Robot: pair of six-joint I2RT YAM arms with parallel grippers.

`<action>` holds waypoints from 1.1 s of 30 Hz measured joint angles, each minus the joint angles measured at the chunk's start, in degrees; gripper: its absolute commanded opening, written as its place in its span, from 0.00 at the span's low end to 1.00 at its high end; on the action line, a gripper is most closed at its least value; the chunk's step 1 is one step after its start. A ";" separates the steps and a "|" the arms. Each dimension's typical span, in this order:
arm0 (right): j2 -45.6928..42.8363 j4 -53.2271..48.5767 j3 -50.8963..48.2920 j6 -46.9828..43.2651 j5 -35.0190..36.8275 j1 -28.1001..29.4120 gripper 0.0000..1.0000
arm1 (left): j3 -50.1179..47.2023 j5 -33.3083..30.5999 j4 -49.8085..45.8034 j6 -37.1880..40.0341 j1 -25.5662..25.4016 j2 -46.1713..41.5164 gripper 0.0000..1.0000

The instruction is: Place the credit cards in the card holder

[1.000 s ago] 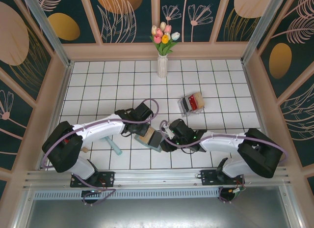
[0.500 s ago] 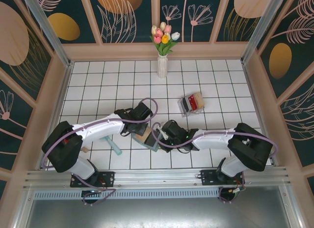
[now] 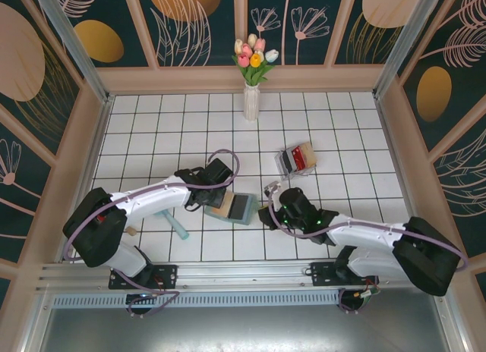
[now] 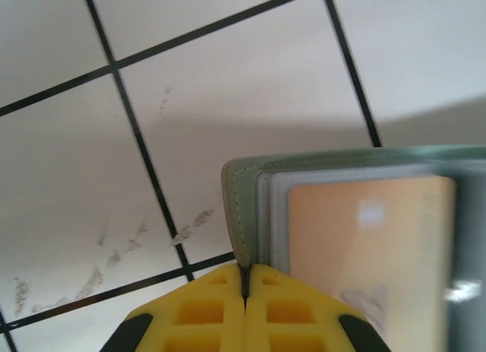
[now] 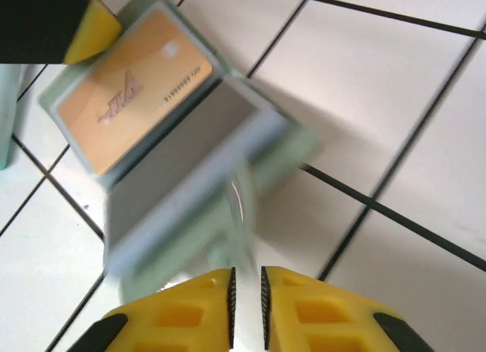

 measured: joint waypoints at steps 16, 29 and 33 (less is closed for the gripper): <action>9.29 -18.73 20.20 19.63 1.16 -4.39 0.47 | 0.00 3.85 -0.42 -4.92 0.68 -1.88 0.00; 30.62 -37.42 38.12 31.04 12.72 5.62 0.53 | -5.25 11.56 6.45 -16.33 0.68 -10.10 0.00; 33.24 -37.79 39.17 31.01 12.74 5.62 0.53 | -5.99 12.33 7.48 -17.42 0.68 -10.62 0.00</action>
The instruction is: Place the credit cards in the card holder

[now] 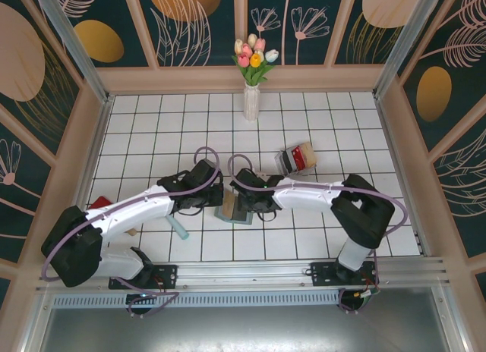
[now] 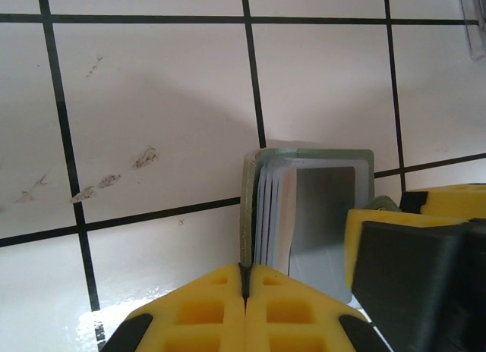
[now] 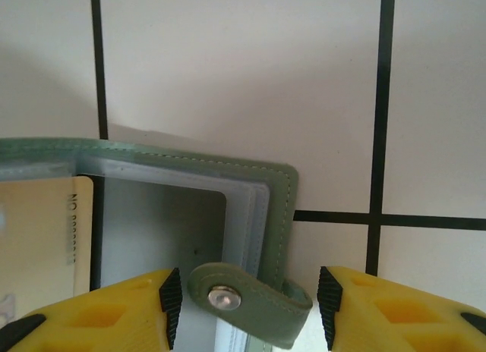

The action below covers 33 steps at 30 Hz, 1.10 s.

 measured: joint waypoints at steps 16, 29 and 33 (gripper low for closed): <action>1.70 -6.49 2.78 1.49 7.17 1.07 0.33 | -1.27 0.22 1.16 -1.66 0.00 -1.05 0.00; -7.45 -5.40 -5.75 3.63 6.16 -0.46 0.15 | -0.98 0.28 1.09 -1.64 0.00 -0.92 0.00; -9.66 -1.53 -9.22 3.96 2.91 -2.16 0.07 | -0.09 1.49 1.14 -1.64 0.00 -0.46 0.00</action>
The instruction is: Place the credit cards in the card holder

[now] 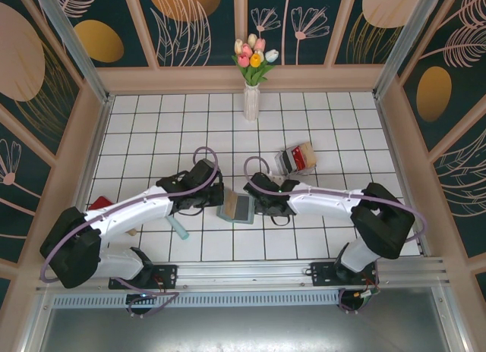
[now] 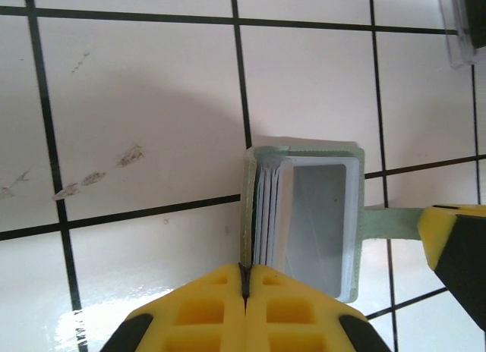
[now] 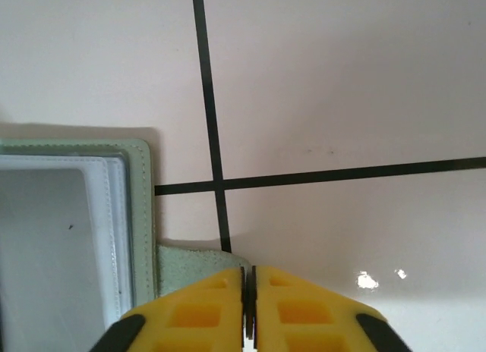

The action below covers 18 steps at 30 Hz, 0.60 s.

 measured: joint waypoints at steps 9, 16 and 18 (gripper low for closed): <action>-5.79 8.13 -5.20 -0.66 -6.23 -3.13 0.03 | 2.84 3.63 1.36 -0.04 -0.22 3.08 0.07; -11.45 13.46 -9.73 -0.85 -9.14 -5.95 0.04 | 6.95 9.03 7.21 -1.16 -3.69 11.58 0.27; -12.90 14.73 -11.19 -0.74 -9.68 -6.91 0.04 | 7.04 11.02 10.84 -2.51 -4.81 14.23 0.29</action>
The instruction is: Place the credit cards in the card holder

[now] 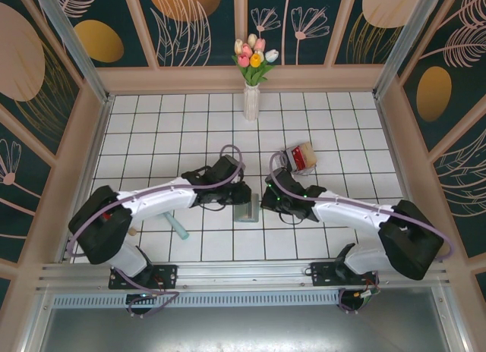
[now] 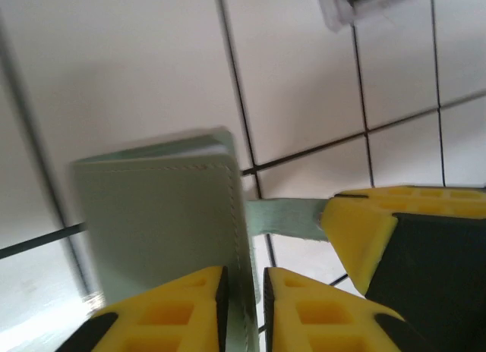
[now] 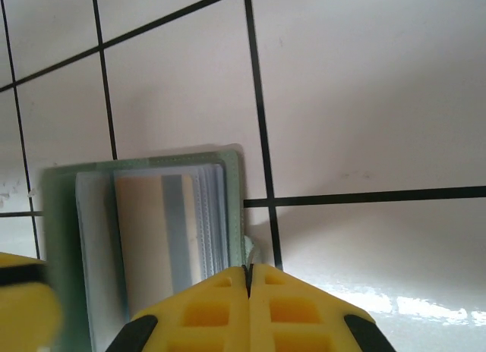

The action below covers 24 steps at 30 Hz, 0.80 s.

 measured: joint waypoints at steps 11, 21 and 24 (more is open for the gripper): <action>-1.92 5.60 -3.82 1.11 -5.44 -3.74 0.04 | -6.67 6.16 16.92 -9.33 -0.68 2.51 0.56; -1.90 6.32 -3.82 1.29 -6.49 -4.13 0.04 | -10.08 -8.09 11.32 -10.69 -0.55 -12.96 0.55; -1.51 6.36 -3.80 1.27 -6.71 -4.13 0.04 | -11.41 -11.45 9.18 -10.62 -0.28 -14.93 0.46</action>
